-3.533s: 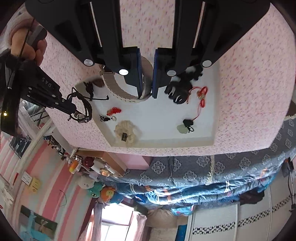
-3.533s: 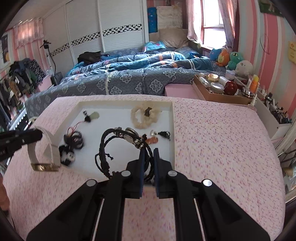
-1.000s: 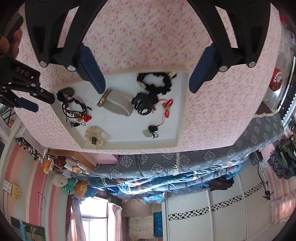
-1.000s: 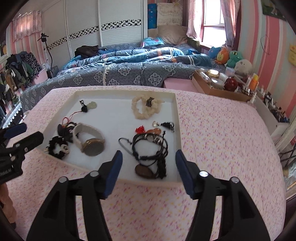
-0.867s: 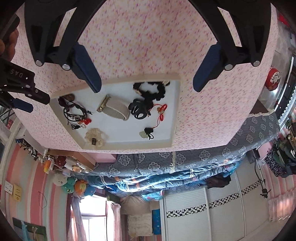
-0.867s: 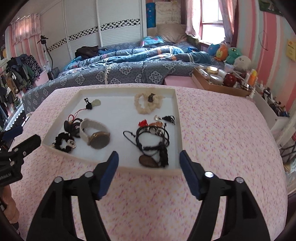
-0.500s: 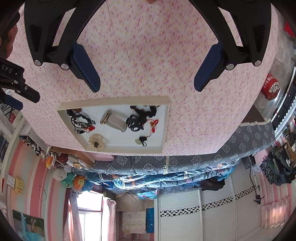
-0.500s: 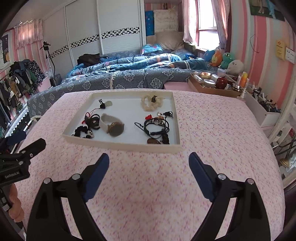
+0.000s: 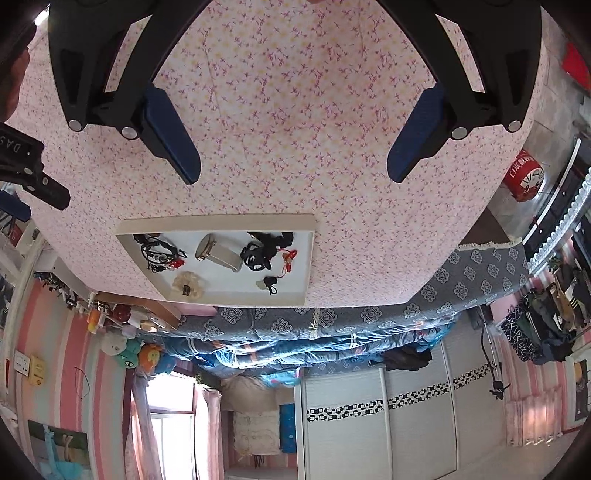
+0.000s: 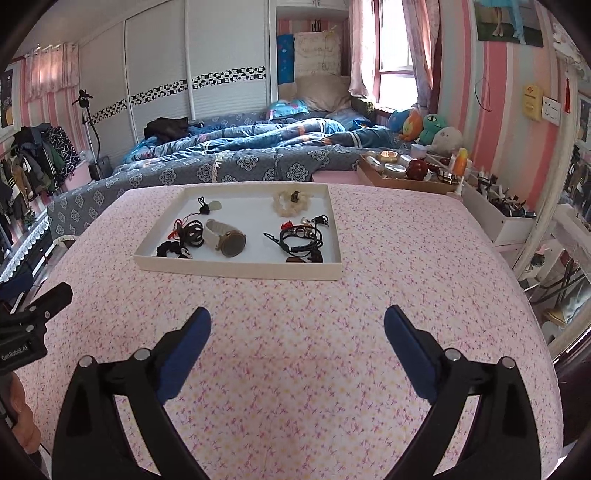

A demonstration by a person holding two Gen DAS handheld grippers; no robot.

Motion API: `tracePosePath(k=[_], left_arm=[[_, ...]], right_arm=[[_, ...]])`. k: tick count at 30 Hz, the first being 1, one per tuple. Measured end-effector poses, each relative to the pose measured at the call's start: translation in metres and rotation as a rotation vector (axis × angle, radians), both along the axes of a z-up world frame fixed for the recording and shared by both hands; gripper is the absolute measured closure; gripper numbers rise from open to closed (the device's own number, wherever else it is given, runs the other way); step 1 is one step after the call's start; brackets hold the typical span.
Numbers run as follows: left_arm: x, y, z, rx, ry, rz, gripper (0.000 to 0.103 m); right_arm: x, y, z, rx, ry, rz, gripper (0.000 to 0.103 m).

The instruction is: Organize jewelry

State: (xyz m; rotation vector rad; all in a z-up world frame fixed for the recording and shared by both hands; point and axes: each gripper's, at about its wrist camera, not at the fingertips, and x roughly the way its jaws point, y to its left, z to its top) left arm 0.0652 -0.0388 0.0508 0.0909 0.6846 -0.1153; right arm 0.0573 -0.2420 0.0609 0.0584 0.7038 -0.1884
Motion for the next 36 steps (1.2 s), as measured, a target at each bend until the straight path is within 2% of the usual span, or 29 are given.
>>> tracePosePath(k=[8,36], left_arm=[[-0.004,0.0,-0.005,0.021,-0.013,0.006,0.003],[-0.003,0.001,-0.009,0.025,-0.012,0.001,0.003]], right_arm=[[-0.009,0.003,-0.003,-0.033,-0.011,-0.039,0.008],[-0.004,0.003,-0.01,-0.032,0.003,-0.046,0.008]])
